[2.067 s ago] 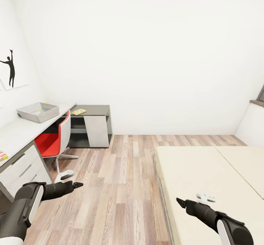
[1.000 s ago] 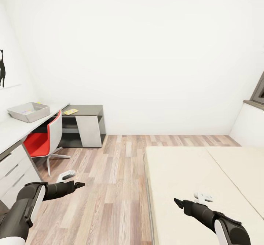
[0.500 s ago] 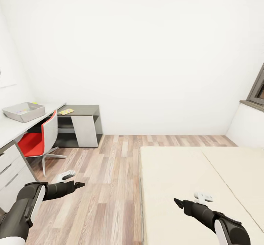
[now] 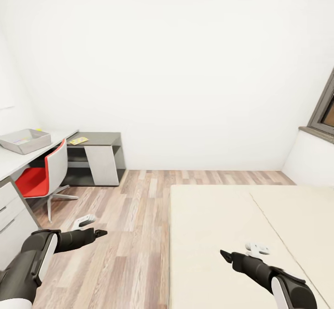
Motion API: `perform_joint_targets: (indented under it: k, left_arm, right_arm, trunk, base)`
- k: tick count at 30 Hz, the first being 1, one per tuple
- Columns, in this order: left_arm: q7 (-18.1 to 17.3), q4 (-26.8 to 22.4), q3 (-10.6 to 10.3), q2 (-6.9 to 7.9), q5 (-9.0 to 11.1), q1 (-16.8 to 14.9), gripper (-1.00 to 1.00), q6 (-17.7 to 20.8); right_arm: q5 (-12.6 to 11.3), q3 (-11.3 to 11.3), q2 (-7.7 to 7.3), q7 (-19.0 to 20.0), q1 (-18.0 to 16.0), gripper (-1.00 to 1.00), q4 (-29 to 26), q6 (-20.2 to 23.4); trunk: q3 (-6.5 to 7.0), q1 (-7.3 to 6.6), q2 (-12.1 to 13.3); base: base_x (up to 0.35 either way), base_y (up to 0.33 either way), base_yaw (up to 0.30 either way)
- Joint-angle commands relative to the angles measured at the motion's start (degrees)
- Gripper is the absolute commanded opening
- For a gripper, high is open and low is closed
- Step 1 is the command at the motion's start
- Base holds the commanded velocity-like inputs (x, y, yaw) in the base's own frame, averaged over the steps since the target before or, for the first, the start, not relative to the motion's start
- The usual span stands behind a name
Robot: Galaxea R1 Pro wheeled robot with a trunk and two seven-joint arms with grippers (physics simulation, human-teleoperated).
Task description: Put all the toys in the child's room - the three board games (two on the bed and one on the table), the two jigsaw puzzles on the table, and the tennis ball on the table - inside the toy box on the table in the child's room.
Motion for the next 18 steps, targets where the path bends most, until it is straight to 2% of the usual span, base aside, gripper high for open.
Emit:
perform_joint_targets:
  k: [1,18]
  left_arm:
    - [-0.2,0.0,0.1,-0.01,0.0,-0.1,1.0,0.4]
    - [-0.2,0.0,0.1,-0.01,0.0,0.0,1.0,0.4]
  right_arm:
    - [-0.5,-0.1,0.06,0.0,-0.1,1.0,0.0,0.4]
    - [-0.5,-0.1,-0.02,0.0,-0.1,1.0,0.0,0.4]
  trunk:
    - [-0.14,0.04,-0.1]
    - [-0.14,0.04,-0.1]
  base:
    - [0.0,-0.214,0.0]
    - [0.0,-0.215,0.0]
